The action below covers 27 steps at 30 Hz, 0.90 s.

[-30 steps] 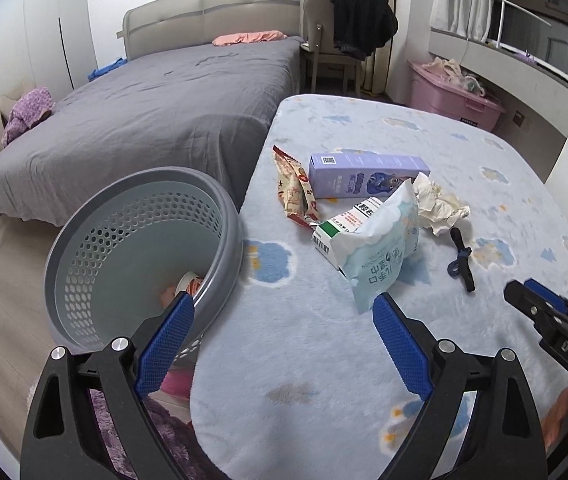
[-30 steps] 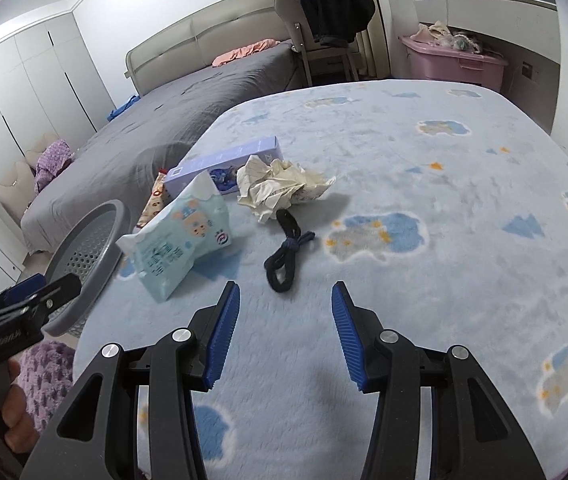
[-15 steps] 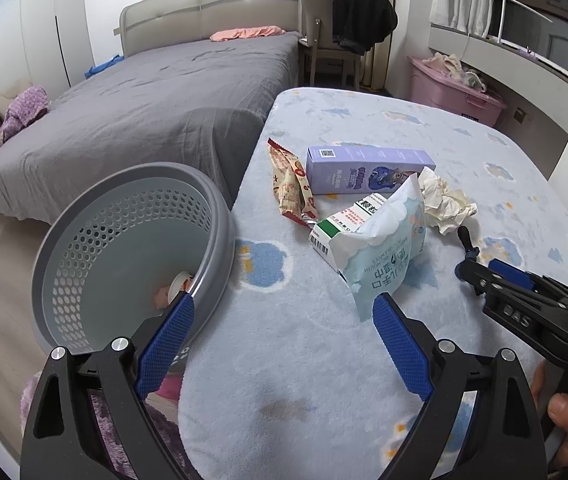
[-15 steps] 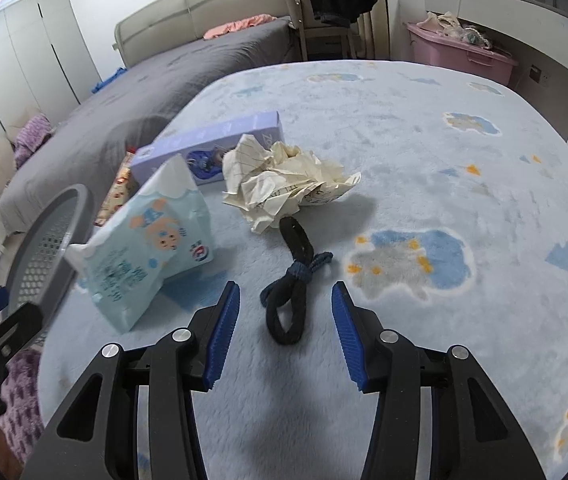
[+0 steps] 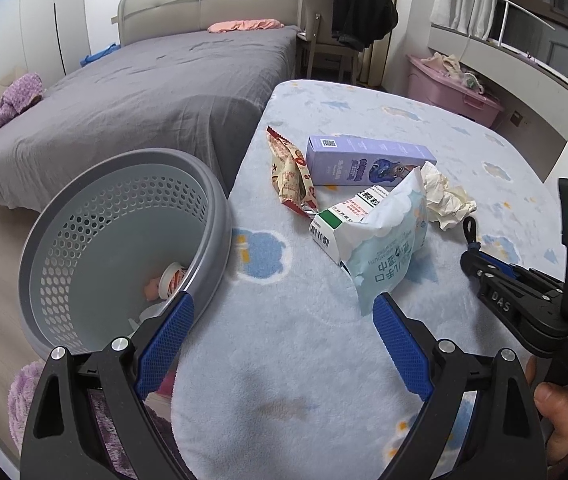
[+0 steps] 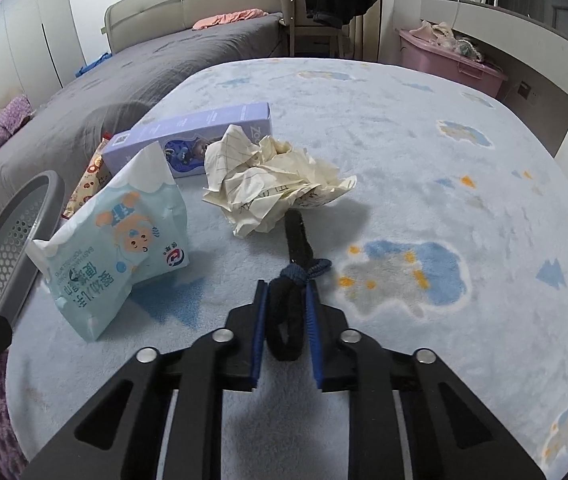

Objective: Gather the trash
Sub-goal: 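Grasp the black cord with the right tool, then grasp the light-blue wet-wipes pack with the left tool while the right tool holds the cord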

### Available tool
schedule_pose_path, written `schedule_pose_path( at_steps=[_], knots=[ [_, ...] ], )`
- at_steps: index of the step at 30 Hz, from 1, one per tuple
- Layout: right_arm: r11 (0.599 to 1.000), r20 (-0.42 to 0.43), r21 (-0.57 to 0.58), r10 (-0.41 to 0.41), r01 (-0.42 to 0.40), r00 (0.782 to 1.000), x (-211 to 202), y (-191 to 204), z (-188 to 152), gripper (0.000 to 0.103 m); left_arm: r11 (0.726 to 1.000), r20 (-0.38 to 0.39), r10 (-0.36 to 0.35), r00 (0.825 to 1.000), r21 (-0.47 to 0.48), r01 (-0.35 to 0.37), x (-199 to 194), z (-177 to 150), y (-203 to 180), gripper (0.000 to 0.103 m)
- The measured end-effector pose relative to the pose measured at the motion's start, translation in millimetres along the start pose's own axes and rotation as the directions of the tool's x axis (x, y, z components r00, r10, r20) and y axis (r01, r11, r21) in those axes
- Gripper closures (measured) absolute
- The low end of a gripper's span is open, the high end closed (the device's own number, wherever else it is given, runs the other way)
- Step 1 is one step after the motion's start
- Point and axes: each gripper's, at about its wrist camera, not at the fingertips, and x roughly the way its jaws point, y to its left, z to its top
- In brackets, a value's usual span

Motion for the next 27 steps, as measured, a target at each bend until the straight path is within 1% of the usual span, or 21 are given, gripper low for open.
schedule_pose_path(
  at_steps=[5,12,15,18,27],
  knots=[
    [0.998,0.019,0.034,0.048,-0.049,0.999,-15.7,-11.3,-6.9,0.089,1.0,0.005,-0.003,1.0,0.004,0.003,0.7,0.4,-2.3,0.014],
    [0.99,0.04,0.089,0.107,-0.11,0.993,-42.4,-29.7,-27.5,0.089,0.999,0.018,-0.017,1.0,0.029,0.017,4.3,4.4,-18.0,0.014],
    [0.987,0.052,0.101,0.124,-0.129,0.991,-50.7,-34.1,-33.7,0.089,0.999,0.013,-0.036,0.999,0.032,0.035,10.2,5.3,-25.3,0.013],
    [0.982,0.071,0.106,0.147,-0.154,0.987,-56.8,-36.8,-36.1,0.089,0.998,-0.008,-0.062,0.998,0.02,0.062,19.9,5.9,-30.8,0.013],
    [0.969,0.088,0.111,0.212,-0.221,0.973,-61.5,-40.6,-39.0,0.089,0.999,-0.03,-0.04,0.999,0.017,0.041,49.8,15.4,-47.0,0.013]
  ],
)
